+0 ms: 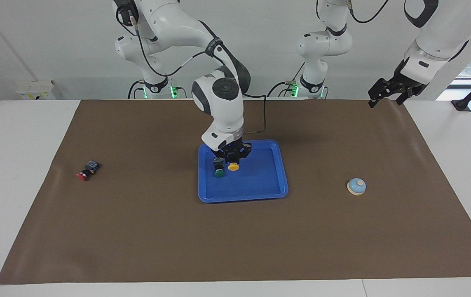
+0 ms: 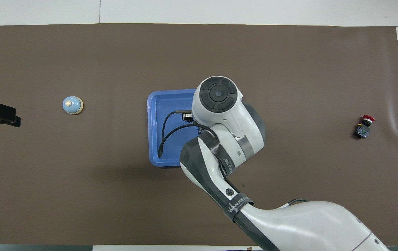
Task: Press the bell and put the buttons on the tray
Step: 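Lower the yellow button into the tray and release it, then reach the right gripper to the red-capped button and grasp it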
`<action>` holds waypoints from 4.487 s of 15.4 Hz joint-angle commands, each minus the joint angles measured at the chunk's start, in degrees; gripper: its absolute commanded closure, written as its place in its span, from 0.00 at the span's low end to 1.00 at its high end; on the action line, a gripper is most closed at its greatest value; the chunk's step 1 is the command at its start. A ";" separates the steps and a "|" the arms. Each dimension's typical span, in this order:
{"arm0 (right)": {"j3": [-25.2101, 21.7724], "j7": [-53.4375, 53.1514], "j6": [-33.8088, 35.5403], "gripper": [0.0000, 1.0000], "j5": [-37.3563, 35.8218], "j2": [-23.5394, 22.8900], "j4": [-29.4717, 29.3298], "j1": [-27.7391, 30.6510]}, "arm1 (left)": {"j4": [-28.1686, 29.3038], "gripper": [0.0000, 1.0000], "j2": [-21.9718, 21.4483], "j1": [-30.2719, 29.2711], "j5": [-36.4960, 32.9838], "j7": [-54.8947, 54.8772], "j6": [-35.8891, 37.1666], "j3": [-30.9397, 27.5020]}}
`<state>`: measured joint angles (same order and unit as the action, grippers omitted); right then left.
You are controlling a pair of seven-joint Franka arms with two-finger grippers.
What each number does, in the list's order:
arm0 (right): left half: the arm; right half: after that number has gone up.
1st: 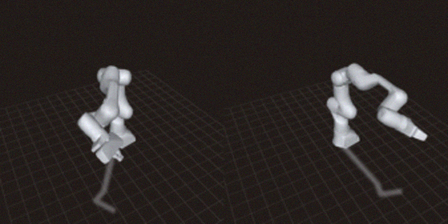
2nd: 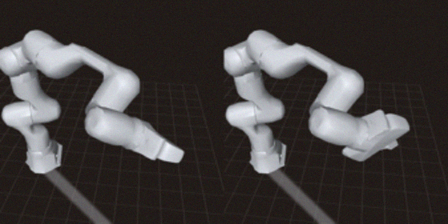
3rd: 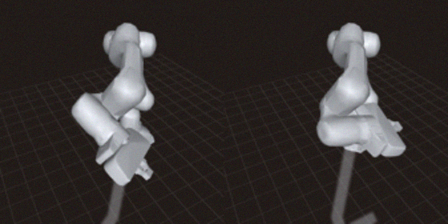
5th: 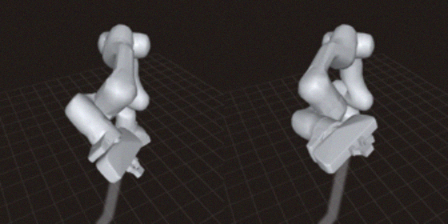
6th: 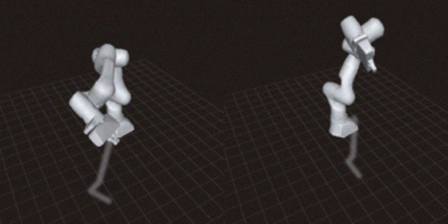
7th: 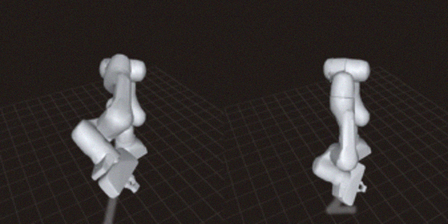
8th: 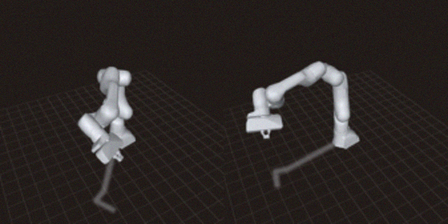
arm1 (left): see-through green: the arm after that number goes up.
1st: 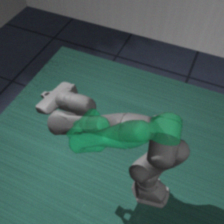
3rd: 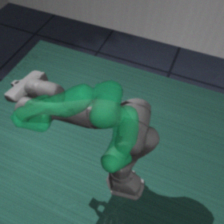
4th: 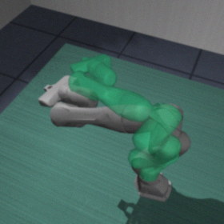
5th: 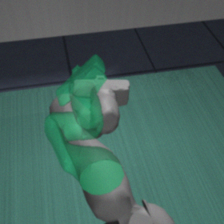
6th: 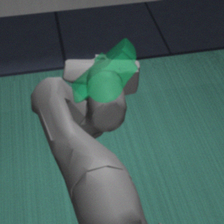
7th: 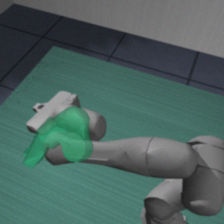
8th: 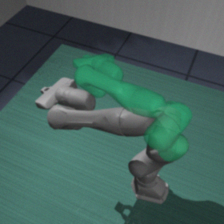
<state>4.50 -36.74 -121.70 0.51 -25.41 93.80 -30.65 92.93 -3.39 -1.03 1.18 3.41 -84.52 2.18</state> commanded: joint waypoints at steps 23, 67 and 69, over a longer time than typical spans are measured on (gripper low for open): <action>-0.90 -4.13 0.66 0.00 0.90 0.87 -0.38 0.59 | -0.91 0.00 0.14 0.06 0.14 0.46 1.37 -0.15; -1.08 32.96 -19.44 0.00 -0.07 14.43 32.93 52.98 | -0.91 0.00 0.14 0.06 0.14 0.55 1.37 -0.15; -1.08 32.96 -20.51 0.00 -0.07 13.63 33.02 53.50 | -0.91 0.00 0.14 0.06 0.14 0.46 1.37 -0.15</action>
<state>2.65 -5.38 -140.25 0.46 -11.04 126.16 21.35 92.93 -3.39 -1.03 1.18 3.41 -84.51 2.17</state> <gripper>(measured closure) 0.000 0.000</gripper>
